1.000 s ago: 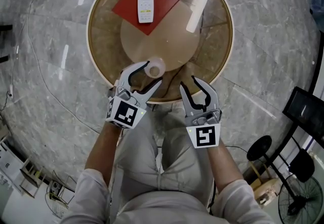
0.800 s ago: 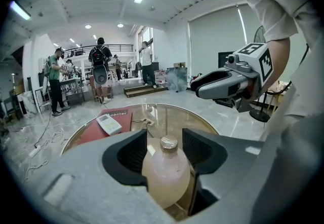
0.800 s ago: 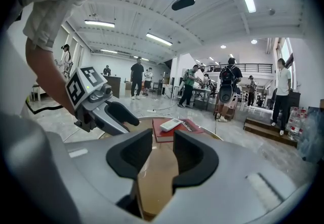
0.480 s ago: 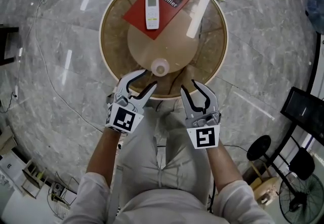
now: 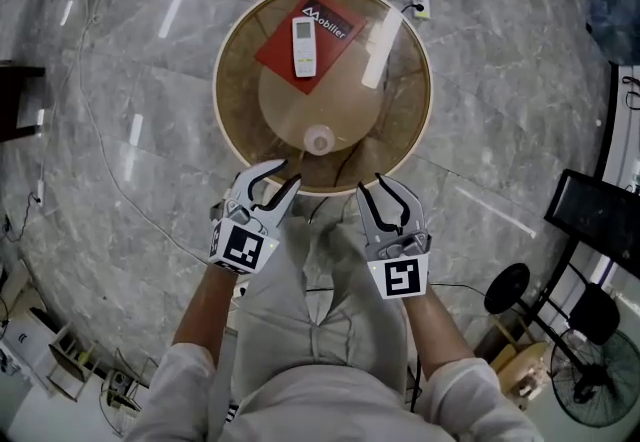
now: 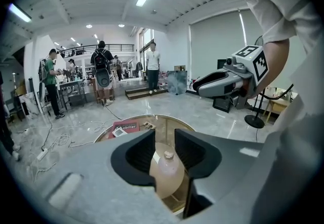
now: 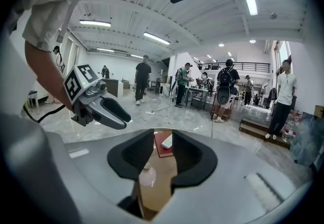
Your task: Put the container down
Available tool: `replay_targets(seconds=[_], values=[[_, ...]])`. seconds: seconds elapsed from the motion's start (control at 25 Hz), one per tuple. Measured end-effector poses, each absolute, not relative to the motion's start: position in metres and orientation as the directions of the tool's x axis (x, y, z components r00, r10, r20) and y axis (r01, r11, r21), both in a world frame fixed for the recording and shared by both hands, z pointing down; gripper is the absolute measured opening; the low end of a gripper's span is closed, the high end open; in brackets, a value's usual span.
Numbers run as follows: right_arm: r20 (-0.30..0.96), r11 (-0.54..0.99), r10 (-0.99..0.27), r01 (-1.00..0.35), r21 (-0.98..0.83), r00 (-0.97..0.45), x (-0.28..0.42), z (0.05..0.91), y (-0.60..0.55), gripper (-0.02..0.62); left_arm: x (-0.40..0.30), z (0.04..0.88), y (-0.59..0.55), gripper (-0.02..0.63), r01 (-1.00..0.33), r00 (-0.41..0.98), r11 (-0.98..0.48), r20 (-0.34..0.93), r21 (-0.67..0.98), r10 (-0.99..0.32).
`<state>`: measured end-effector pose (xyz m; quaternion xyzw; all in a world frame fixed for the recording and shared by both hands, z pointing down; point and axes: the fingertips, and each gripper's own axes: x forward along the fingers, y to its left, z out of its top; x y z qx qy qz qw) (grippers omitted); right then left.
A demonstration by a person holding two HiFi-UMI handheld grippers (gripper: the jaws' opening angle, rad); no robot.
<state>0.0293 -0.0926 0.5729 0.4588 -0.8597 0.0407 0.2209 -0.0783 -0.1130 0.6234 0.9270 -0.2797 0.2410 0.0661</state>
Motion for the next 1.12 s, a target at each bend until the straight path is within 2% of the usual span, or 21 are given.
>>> replay_targets(seconds=[0.24,0.32,0.52,1.12], values=[[0.449,0.580,-0.761,-0.801,0.148,-0.468,0.023,0.533,-0.079,0.083,-0.088,0.581,-0.101,0.055,-0.544,0.729,-0.839,0.486,-0.014,-0.481],[0.457,0.576,-0.762,-0.803,0.154,-0.458,0.022,0.522,-0.074,0.061,-0.090,0.569,-0.098,0.008,-0.545,0.727,-0.838,0.486,-0.019,-0.484],[0.460,0.549,-0.776,-0.821,0.156,-0.432,0.023,0.488,-0.057,0.000,-0.097,0.535,-0.084,0.006,-0.544,0.728,-0.839,0.489,-0.016,-0.481],[0.470,0.494,-0.793,-0.860,0.124,-0.388,0.024,0.441,-0.042,0.002,-0.111,0.467,-0.079,0.006,-0.538,0.727,-0.841,0.474,-0.058,-0.498]])
